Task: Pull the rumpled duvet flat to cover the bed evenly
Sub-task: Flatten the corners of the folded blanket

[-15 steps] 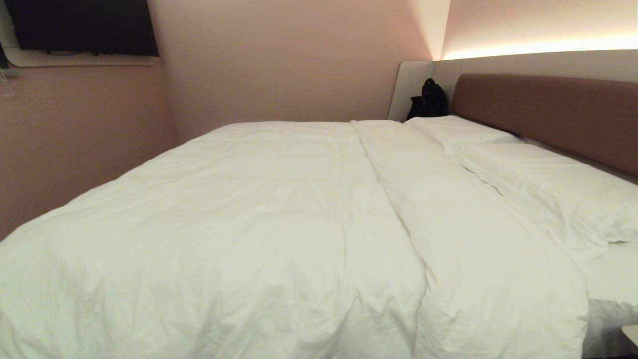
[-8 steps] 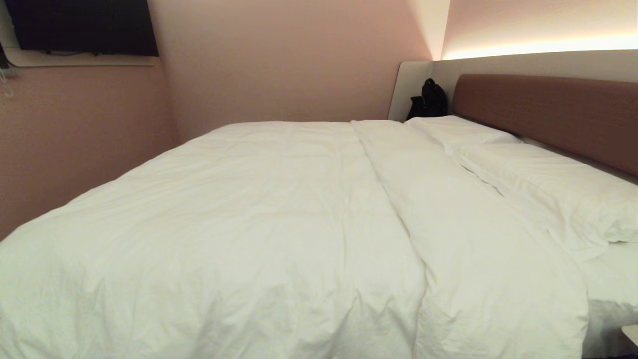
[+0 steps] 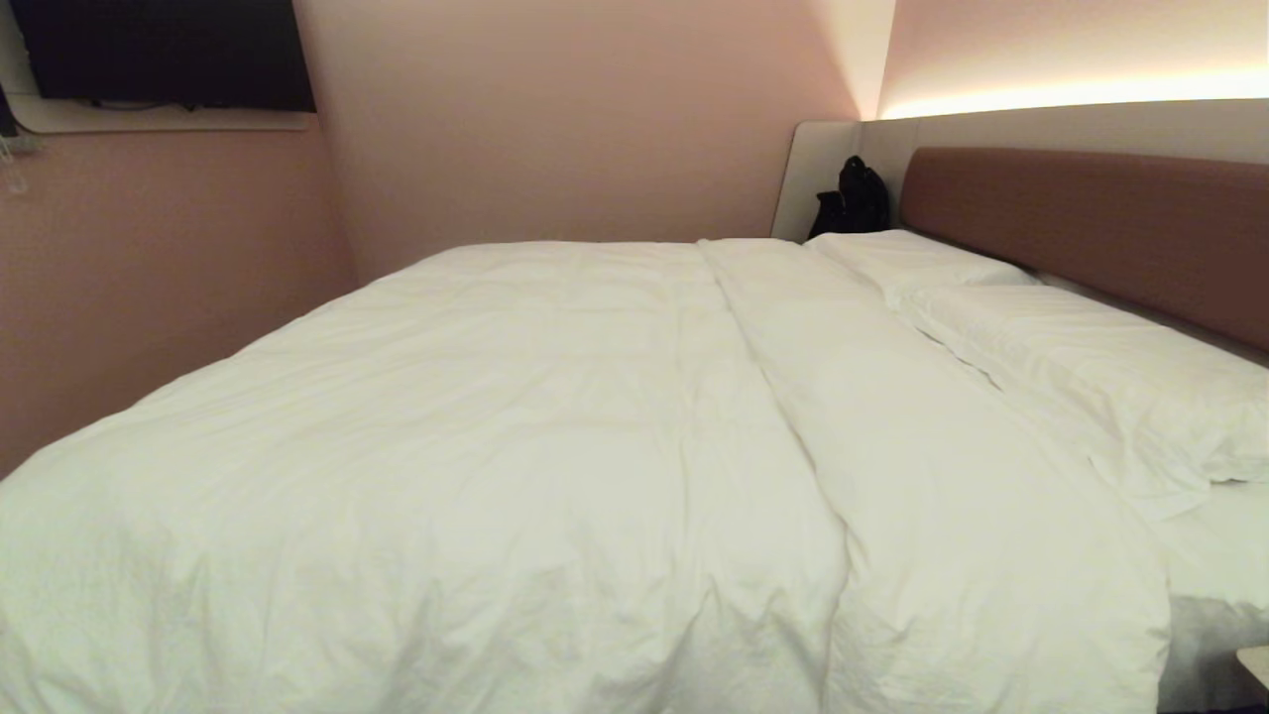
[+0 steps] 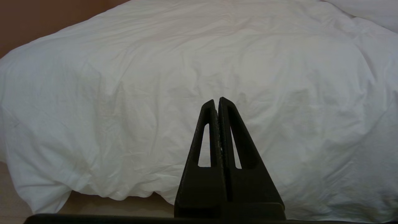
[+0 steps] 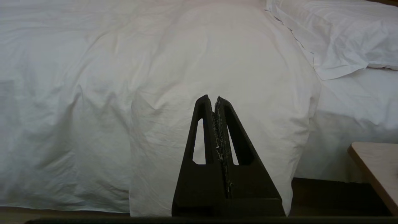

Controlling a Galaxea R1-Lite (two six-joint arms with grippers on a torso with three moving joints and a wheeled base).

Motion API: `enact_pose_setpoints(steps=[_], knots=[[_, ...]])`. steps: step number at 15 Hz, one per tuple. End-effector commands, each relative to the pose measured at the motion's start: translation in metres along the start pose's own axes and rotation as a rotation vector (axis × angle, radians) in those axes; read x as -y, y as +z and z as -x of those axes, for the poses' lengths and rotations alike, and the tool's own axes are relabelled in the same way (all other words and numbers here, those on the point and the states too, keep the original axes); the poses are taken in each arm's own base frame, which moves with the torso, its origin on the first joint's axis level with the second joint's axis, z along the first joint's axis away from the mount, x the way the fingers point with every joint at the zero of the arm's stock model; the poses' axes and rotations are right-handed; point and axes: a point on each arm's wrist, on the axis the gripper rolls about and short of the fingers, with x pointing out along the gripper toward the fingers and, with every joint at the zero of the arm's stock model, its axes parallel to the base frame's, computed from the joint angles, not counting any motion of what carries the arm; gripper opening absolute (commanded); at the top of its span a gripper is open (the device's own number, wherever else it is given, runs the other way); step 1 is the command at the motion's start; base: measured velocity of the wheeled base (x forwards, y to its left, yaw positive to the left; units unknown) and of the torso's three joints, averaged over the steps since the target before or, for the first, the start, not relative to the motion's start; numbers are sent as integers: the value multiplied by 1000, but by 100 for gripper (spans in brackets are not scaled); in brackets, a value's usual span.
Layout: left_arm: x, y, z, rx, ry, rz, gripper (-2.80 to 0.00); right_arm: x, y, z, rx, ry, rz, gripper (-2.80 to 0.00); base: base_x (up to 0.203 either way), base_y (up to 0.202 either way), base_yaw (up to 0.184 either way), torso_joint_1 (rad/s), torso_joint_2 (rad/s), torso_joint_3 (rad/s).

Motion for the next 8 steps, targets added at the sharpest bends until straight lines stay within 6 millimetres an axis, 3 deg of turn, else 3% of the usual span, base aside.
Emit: enact_pose_setpoints(steps=[1, 8], knots=[[0, 0, 0, 0, 1, 0, -280, 0, 0, 0, 1, 1, -18, -280, 0, 0, 0, 0, 0, 0], [0, 0, 0, 0, 1, -1, -280, 0, 0, 0, 1, -1, -18, -280, 0, 0, 0, 0, 0, 0]])
